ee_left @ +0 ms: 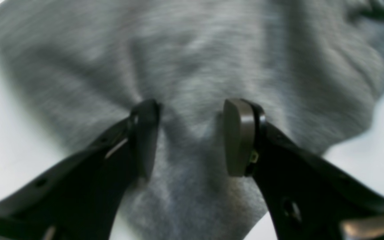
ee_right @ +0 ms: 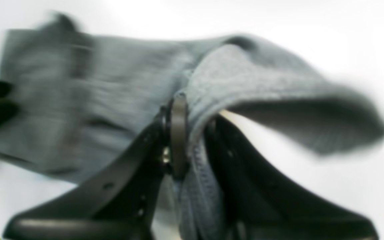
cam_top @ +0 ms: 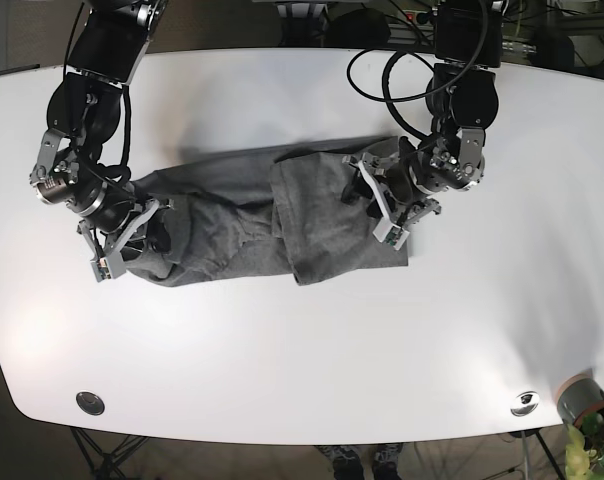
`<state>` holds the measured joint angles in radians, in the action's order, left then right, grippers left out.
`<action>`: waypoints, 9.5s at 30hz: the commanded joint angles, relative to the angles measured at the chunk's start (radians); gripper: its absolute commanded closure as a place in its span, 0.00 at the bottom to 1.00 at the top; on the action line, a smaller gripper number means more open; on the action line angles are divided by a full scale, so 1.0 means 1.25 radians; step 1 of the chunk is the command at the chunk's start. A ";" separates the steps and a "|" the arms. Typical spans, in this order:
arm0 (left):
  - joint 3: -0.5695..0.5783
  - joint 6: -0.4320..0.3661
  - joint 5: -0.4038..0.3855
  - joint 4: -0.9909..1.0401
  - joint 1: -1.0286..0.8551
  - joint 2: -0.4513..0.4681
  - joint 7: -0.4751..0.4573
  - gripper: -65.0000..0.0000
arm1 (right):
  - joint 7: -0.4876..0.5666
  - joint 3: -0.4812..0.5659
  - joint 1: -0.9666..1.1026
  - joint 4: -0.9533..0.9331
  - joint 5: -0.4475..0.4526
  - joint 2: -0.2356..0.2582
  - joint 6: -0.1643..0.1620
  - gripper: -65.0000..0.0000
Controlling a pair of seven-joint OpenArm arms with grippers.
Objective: Fold the T-shirt properly
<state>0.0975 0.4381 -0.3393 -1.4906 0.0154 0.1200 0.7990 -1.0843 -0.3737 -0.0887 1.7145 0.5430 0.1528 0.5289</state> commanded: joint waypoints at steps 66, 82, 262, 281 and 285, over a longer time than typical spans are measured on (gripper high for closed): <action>-0.261 0.009 -0.015 -0.221 -0.126 0.014 -0.182 0.55 | 0.191 0.399 0.032 0.075 -0.117 -0.080 -0.037 0.34; -0.419 0.009 -0.015 -0.217 -0.179 0.025 -0.182 0.55 | 0.194 0.470 -0.102 -0.177 -0.116 -0.162 -0.037 0.34; 0.144 0.010 -0.009 0.361 0.311 0.124 -0.240 0.85 | 0.550 0.330 0.076 -0.319 -0.311 -0.096 0.017 0.83; 0.140 0.002 -0.010 0.263 0.329 0.165 -0.246 0.63 | 0.426 0.406 0.123 -0.099 -0.310 -0.114 0.017 0.83; 0.144 -0.095 -0.009 0.173 0.284 0.162 -0.248 0.61 | 0.426 0.405 0.126 -0.096 -0.310 -0.113 0.017 0.83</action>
<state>0.2810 0.3794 -0.3420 -1.2098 0.3645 0.3168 0.5030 -0.5697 0.1329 0.0780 1.5768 0.1410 0.0109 0.5488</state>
